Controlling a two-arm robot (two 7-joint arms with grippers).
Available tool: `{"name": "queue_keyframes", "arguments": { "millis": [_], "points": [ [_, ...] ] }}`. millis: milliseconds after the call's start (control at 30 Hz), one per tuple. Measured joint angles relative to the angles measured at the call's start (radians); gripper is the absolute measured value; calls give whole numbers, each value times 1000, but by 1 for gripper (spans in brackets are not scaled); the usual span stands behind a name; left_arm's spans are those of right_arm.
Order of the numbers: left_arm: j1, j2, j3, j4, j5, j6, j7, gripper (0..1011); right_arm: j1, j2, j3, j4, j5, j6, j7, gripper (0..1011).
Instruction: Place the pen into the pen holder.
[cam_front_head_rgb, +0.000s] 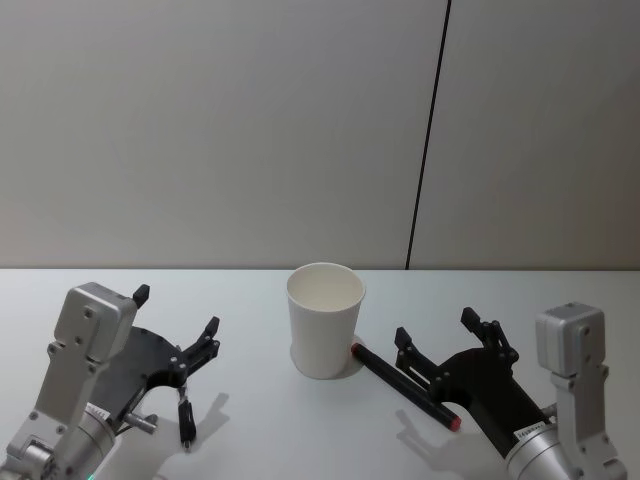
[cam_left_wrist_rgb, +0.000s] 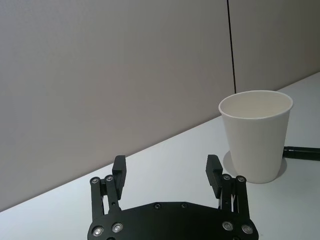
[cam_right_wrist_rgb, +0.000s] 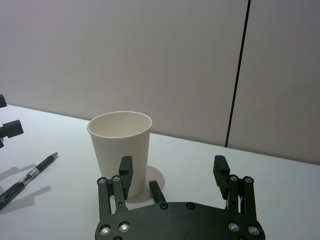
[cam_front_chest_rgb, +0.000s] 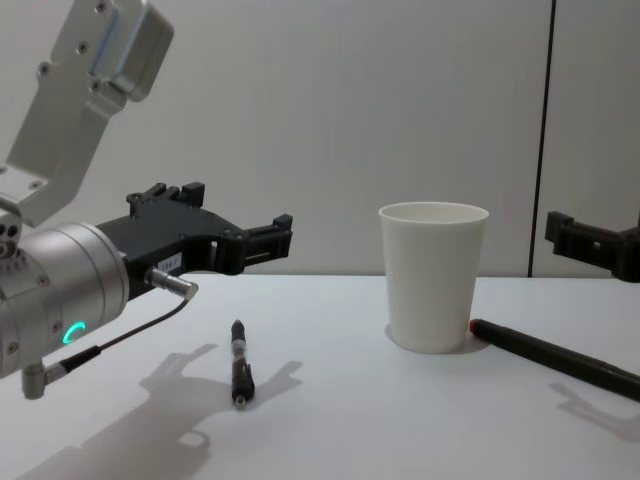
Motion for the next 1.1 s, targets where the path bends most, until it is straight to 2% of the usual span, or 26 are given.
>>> {"name": "queue_keyframes", "arguments": {
  "millis": [700, 1100],
  "points": [
    [0, 0, 0, 0, 0, 0, 0, 1003, 1, 0, 1, 1, 0, 1, 0, 1001],
    [0, 0, 0, 0, 0, 0, 0, 1003, 5, 17, 23, 6, 4, 35, 18, 1001]
  ]
}}
